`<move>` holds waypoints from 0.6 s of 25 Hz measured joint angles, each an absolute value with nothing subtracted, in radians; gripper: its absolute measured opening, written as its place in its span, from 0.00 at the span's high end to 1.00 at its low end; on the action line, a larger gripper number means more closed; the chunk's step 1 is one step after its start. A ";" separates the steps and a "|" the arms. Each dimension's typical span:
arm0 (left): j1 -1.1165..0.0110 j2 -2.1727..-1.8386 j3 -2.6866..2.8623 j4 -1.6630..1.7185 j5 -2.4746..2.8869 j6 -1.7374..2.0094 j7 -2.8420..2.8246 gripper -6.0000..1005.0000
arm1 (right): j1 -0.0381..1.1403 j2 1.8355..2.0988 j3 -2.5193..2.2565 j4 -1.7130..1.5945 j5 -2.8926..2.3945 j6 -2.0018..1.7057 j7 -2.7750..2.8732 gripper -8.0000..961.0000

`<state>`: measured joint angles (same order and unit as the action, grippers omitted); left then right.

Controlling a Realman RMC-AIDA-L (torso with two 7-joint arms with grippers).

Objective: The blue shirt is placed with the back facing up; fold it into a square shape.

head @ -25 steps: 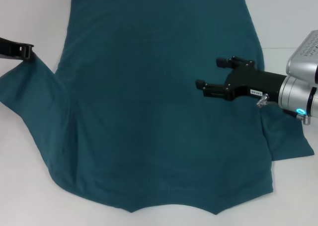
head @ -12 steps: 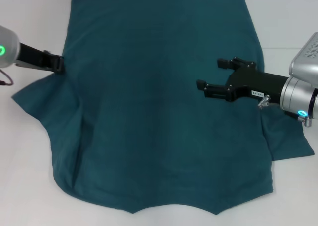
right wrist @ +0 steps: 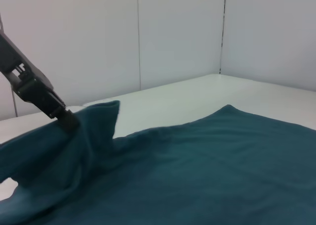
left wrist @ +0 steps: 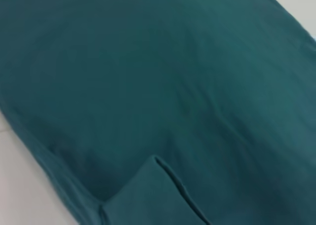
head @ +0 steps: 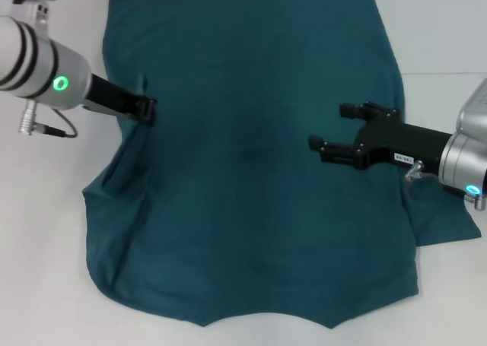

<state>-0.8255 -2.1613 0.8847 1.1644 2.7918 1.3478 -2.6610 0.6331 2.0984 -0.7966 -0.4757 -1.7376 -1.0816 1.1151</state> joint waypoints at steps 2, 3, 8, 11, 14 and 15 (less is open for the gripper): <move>-0.837 -2.162 0.885 1.134 2.772 1.342 -2.663 0.99 | 0.623 2.098 -0.798 -0.477 -1.729 -1.084 1.115 0.06; -0.840 -2.162 0.885 1.124 2.765 1.339 -2.663 0.99 | 0.617 2.098 -0.800 -0.477 -1.723 -1.087 1.113 0.06; -0.862 -2.163 0.881 1.049 2.730 1.294 -2.666 0.99 | 0.595 2.097 -0.800 -0.477 -1.702 -1.105 1.092 0.07; -0.864 -2.163 0.880 1.013 2.689 1.252 -2.664 0.99 | 0.591 2.096 -0.802 -0.477 -1.701 -1.116 1.090 0.07; -0.858 -2.161 0.881 0.982 2.641 1.218 -2.648 0.99 | 0.587 2.095 -0.806 -0.476 -1.703 -1.119 1.090 0.08; -0.856 -2.161 0.881 0.975 2.634 1.208 -2.641 0.99 | 0.586 2.095 -0.808 -0.476 -1.704 -1.120 1.090 0.08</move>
